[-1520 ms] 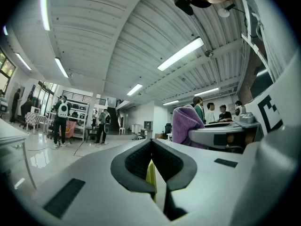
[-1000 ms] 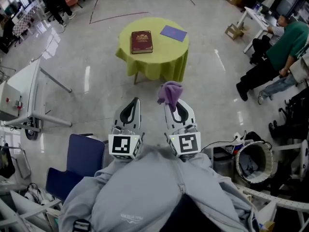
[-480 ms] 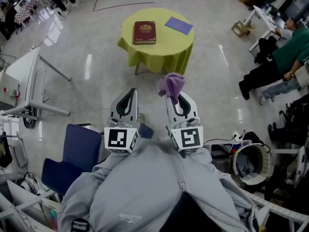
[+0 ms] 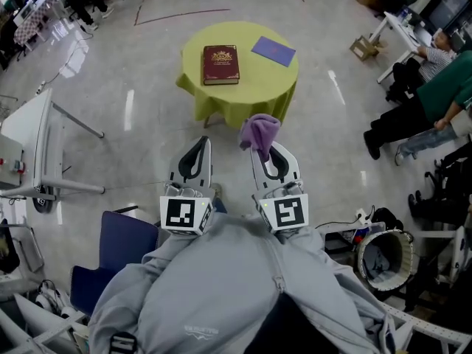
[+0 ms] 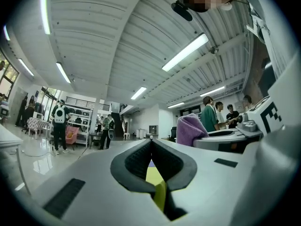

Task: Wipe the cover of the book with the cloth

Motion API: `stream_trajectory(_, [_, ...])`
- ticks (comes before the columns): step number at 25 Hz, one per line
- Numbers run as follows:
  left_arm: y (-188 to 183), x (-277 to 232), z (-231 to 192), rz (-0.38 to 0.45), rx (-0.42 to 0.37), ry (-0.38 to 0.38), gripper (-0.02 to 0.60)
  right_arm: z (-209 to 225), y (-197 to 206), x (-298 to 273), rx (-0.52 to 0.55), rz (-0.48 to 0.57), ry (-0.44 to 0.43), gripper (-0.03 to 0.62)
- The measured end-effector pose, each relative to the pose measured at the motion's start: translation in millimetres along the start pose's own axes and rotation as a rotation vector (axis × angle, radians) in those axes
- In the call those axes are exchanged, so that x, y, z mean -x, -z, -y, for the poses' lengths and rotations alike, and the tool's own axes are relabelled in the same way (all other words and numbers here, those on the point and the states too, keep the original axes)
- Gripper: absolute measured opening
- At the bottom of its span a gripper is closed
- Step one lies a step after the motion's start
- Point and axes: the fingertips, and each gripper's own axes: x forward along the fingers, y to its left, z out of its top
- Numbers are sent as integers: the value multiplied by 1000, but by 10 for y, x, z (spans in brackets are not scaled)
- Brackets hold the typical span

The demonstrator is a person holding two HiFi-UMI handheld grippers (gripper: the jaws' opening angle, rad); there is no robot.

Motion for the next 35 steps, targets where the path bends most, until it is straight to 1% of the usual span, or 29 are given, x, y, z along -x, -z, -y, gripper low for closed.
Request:
stream_trajectory(4, [-17,-405,-312,-3,-6,25,17,105,-17,-510,2,-14,18,84])
stream_trajectory(7, [19,-744,-515,-14,9,51,17,238,30,-866,-11,-28,44,84])
stream_trajectory(11, [86,-1181,-808,-20,9,87,17,421,122,-1329,-21,-37,86,84])
stream_trajectory(13, [122,-1352,-946,-24,10,103,17,477,179,-1529,-27,-52,101,84])
stream_trajectory(15, [155,-1484,-1076,-27,16,115,17,493,251,-1683,-31,-97,108,84])
stream_trajectory(17, [203,-1595,-1196,-31,28,124,17,515,275,-1807,-30,-89,123,84])
stream_trajectory(19, [278,-1670,-1285,-40,44,132,17,540,318,-1875,-32,-79,146,84])
stream_trajectory(22, [383,-1699,-1349,-56,59,148,17,557,406,-1923,-43,-112,168,84])
stream_trajectory(25, [453,-1725,-1380,-75,83,156,17,574,386,-1973,-41,-109,177,84])
stream_trajectory(30, [471,-1786,-1381,-72,80,175,17,527,395,-2049,-54,-96,164,84])
stream_trajectory(35, [432,-1857,-1422,-54,66,166,17,548,309,-2179,-45,-58,143,84])
